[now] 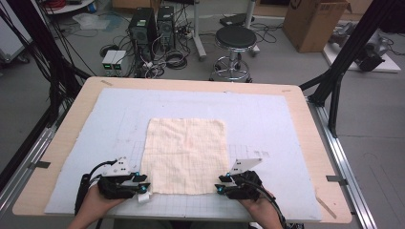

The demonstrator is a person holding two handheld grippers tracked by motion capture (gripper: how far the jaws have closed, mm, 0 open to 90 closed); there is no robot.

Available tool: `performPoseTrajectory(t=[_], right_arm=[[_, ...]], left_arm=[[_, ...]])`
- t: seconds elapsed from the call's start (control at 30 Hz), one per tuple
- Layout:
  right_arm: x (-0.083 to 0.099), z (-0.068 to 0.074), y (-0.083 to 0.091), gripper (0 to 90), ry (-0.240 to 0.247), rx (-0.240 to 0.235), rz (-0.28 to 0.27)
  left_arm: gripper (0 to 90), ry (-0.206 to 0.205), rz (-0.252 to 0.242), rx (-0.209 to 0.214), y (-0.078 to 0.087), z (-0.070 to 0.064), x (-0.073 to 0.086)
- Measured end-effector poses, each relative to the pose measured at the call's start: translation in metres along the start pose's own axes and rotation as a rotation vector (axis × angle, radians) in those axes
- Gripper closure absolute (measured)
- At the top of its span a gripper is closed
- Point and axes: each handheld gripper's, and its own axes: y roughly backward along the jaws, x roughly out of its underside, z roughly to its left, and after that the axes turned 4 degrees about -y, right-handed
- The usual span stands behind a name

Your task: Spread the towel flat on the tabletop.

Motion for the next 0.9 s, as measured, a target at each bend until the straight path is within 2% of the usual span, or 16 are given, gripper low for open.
performPoseTrajectory(t=[0.1,0.17,0.23,0.4,0.5,0.6,0.73,0.83,0.9], right_arm=[[0.0,0.0,0.0,65.6,0.002,0.01,-0.001],[0.0,0.003,-0.001,66.2,0.027,0.029,0.0],[0.0,0.005,-0.002,69.2,0.039,0.051,0.003],[-0.001,0.002,-0.001,79.2,0.03,0.061,0.009],[-0.002,0.003,-0.001,87.9,0.028,0.052,0.016],[-0.003,0.006,-0.001,88.2,0.038,0.064,0.025],[-0.003,0.005,-0.001,88.5,0.02,0.04,0.02],[-0.003,0.007,-0.001,88.6,0.024,0.026,0.021],[-0.003,0.011,-0.002,88.6,0.031,0.019,0.025]], left_arm=[[64.5,-0.028,0.005,-0.02,-0.001,-0.003,0.0],[67.0,-0.056,0.009,-0.048,-0.002,-0.006,0.0],[69.4,-0.068,0.011,-0.06,-0.002,-0.006,0.0],[85.9,-0.094,0.024,-0.075,-0.003,-0.008,-0.003],[88.3,-0.085,0.016,-0.079,-0.002,-0.007,-0.005],[88.6,-0.065,-0.014,-0.081,0.005,-0.004,-0.005],[88.6,-0.054,-0.055,-0.09,0.016,-0.001,-0.004],[88.6,-0.049,-0.083,-0.087,0.024,0.001,-0.003],[88.6,-0.045,-0.098,-0.065,0.029,0.003,-0.003]])
